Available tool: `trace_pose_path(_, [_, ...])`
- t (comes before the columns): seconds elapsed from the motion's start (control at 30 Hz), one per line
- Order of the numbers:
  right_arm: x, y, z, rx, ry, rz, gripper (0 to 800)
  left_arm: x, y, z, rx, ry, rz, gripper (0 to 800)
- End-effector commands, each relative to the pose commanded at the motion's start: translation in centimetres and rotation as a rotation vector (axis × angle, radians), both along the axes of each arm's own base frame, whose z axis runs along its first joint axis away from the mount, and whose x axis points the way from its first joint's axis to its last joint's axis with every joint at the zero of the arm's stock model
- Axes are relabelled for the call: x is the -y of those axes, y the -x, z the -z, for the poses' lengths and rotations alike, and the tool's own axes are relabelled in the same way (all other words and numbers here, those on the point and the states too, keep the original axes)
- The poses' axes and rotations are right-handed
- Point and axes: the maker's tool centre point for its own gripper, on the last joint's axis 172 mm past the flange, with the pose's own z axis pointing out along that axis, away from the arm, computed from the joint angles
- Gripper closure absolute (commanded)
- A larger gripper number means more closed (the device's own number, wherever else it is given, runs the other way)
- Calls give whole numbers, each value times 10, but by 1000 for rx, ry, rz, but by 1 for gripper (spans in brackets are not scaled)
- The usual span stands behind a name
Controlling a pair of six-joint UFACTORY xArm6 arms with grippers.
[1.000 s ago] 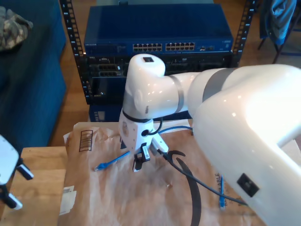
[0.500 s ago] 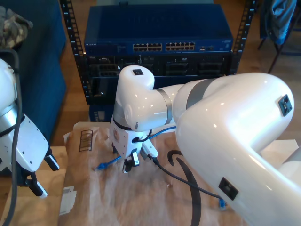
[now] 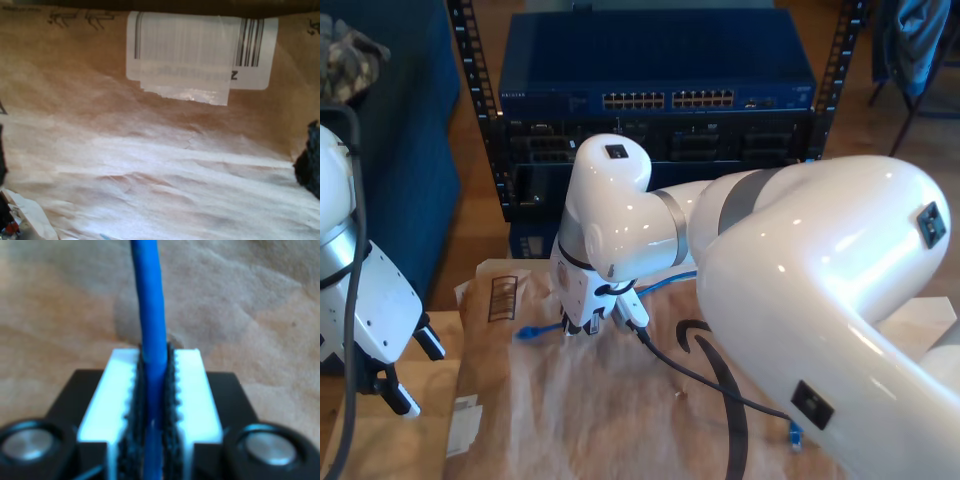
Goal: Grab the cable and plug it in
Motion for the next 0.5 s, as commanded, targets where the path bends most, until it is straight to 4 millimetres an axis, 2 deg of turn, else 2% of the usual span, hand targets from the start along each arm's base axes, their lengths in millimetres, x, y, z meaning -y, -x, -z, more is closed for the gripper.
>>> trace_pose_path(0.1, [8,7,-18,-32,3,6,798,-2,-9,-9,22,-4,-4,0])
trace_pose_path(0.17, [24,1,-32,-38,-2,52,798,2,-17,-16,36,-3,-14,0])
trace_pose_path(0.33, [90,2,-49,-75,7,181,798,38,-34,-31,61,-5,27,0])
trace_pose_path(0.43, [142,2,-66,-64,-8,278,798,73,-44,-47,80,-1,54,0])
trace_pose_path(0.5, [166,10,-75,-53,-17,319,798,95,-56,-63,113,9,72,0])
